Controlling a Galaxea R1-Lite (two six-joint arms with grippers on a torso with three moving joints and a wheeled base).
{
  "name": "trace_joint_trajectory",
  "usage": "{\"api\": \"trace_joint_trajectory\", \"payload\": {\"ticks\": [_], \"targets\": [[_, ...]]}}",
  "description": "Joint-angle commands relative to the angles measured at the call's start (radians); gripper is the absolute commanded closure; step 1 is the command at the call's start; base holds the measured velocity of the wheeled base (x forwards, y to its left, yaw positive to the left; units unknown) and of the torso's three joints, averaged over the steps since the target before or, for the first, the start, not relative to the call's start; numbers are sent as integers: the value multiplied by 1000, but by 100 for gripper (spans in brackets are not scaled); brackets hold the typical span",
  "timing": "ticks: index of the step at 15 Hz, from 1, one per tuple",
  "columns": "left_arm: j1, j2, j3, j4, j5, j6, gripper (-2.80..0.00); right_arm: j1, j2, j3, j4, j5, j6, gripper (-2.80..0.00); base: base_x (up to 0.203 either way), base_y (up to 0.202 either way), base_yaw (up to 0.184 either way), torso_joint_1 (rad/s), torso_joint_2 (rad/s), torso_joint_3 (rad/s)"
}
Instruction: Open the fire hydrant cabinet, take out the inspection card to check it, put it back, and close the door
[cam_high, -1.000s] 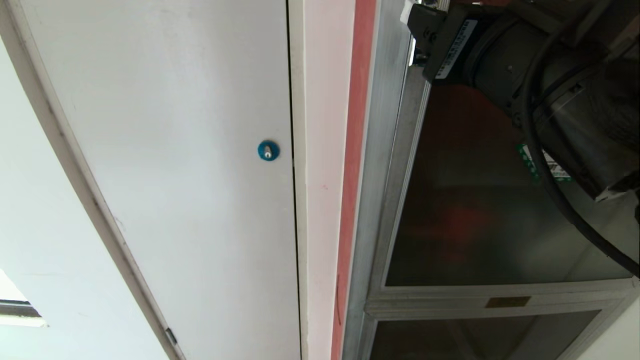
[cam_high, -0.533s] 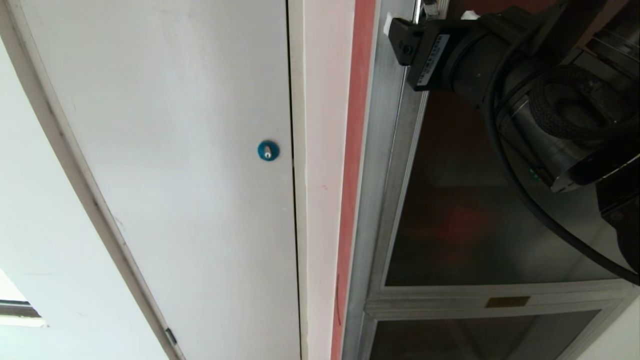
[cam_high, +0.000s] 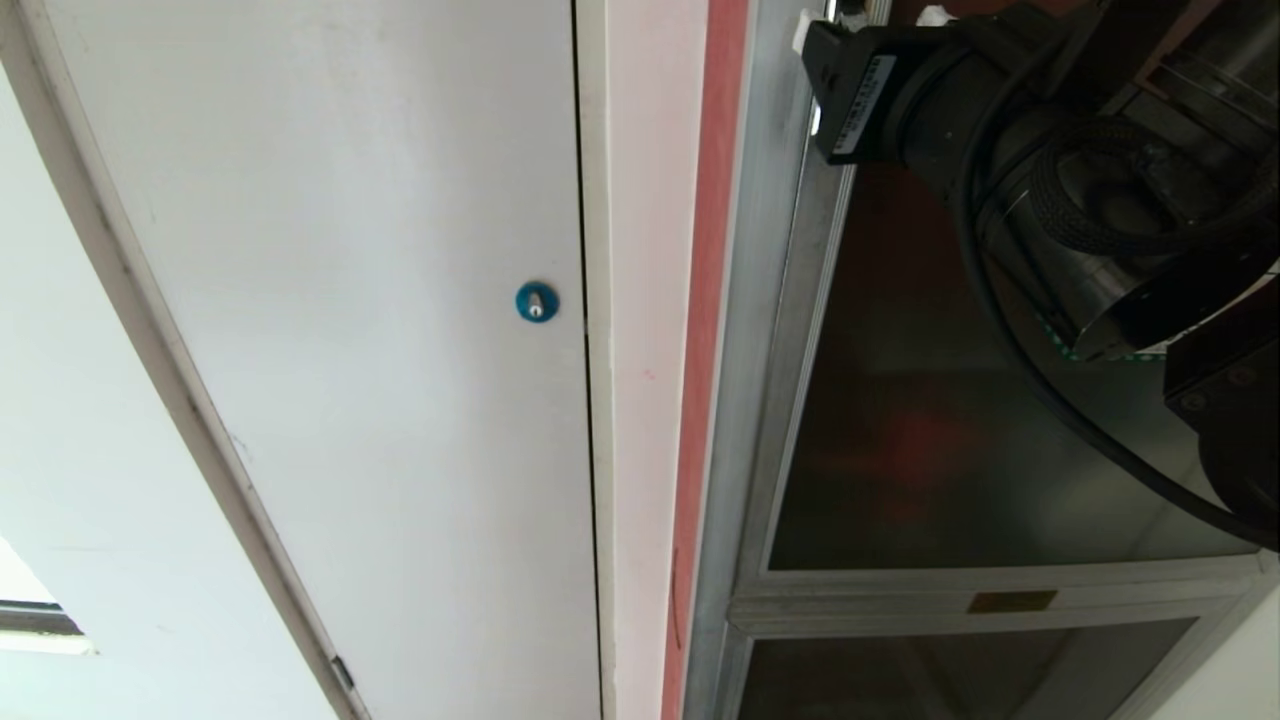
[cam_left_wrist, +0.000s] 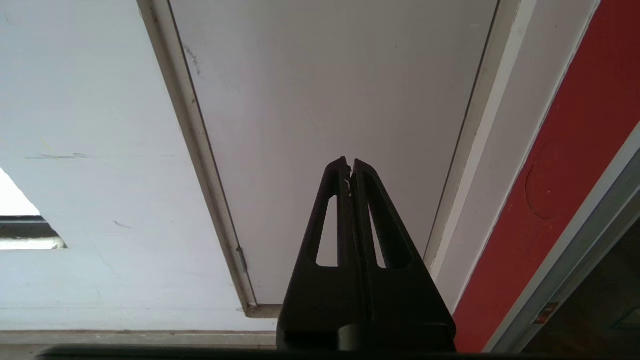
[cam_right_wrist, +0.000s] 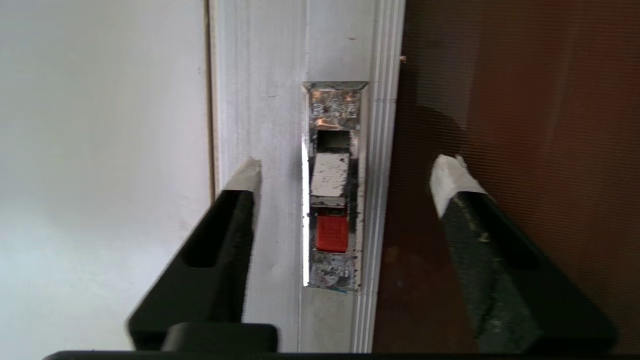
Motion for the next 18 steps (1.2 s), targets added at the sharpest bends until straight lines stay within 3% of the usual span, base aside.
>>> {"api": "trace_joint_trajectory", "payload": {"ticks": [1,13,18], "targets": [[0,1,12,0,0,0,0,0,4,6,-3,-1,-1,0,0,0,0,0,0,0],[0,1,12,0,0,0,0,7,-4,9,-3,-1,-1,0,0,0,0,0,0,0],[0,1,12,0,0,0,0,47,-39,46,-6,-21,-1,0,0,0,0,0,0,0]]}}
